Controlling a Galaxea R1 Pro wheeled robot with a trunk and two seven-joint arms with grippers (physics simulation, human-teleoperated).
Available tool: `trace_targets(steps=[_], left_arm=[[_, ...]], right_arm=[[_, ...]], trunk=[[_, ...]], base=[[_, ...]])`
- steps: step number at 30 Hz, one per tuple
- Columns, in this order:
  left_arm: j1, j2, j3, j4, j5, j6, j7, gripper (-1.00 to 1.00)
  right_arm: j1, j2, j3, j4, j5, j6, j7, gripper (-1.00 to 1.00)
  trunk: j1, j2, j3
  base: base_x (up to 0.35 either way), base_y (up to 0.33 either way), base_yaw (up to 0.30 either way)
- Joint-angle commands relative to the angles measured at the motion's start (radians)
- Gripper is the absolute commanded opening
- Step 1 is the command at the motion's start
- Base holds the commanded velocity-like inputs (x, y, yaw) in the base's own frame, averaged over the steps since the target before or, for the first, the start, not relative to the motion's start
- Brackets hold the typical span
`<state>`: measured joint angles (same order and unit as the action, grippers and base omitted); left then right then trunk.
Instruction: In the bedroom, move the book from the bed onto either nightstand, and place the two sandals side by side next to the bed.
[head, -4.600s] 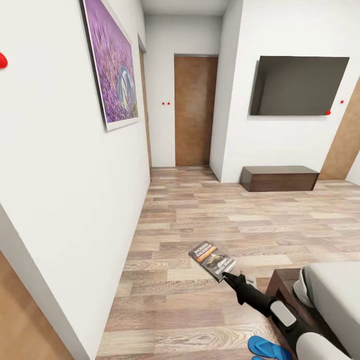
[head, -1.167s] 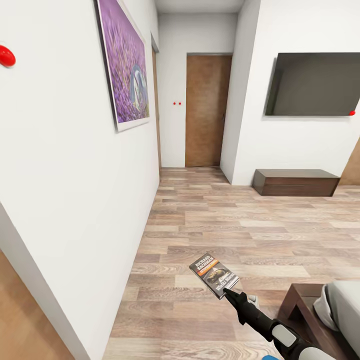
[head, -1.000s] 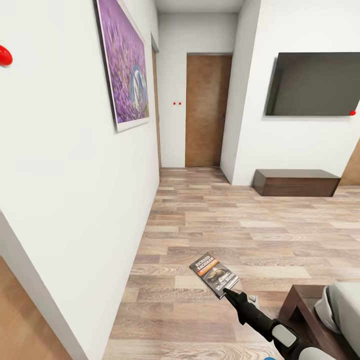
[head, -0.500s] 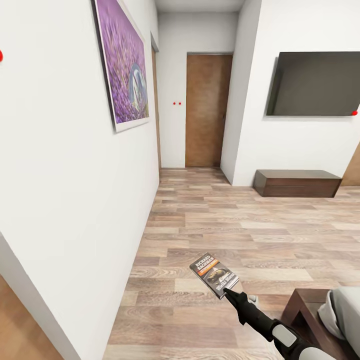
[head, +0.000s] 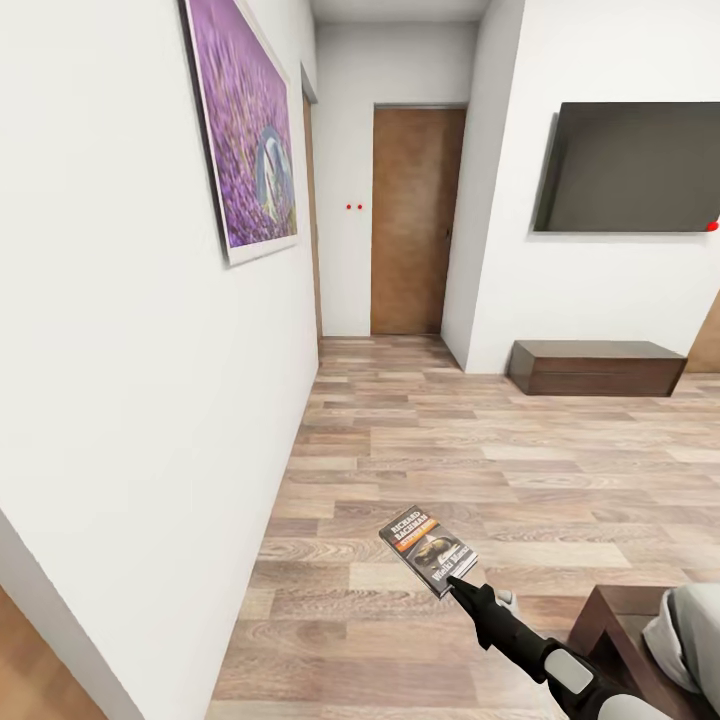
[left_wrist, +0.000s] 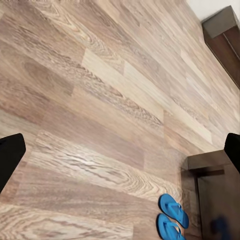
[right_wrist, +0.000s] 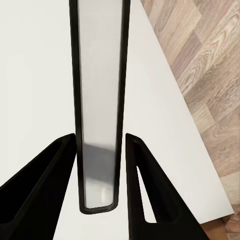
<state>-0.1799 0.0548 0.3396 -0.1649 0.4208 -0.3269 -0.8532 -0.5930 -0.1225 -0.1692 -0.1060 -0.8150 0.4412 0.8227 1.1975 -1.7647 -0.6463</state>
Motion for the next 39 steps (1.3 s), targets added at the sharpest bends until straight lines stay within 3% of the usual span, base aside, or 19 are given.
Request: trace_targets(steps=[1, 39], left_arm=[[-0.001, 0.000, -0.004, 0.001, 0.006, -0.005, -0.003, 1.00], [-0.001, 0.000, -0.004, 0.002, 0.006, -0.005, -0.002, 1.00]], right_arm=[[-0.001, 0.001, -0.009, 0.000, 0.002, 0.008, 0.001, -1.00], [-0.001, 0.000, -0.009, 0.000, 0.002, 0.007, 0.001, -1.00]], trunk=[[0.000, 0.000, -0.001], [0.000, 0.000, -0.001]], base=[[0.073, 0.000, 0.000], [0.104, 0.000, 0.000]])
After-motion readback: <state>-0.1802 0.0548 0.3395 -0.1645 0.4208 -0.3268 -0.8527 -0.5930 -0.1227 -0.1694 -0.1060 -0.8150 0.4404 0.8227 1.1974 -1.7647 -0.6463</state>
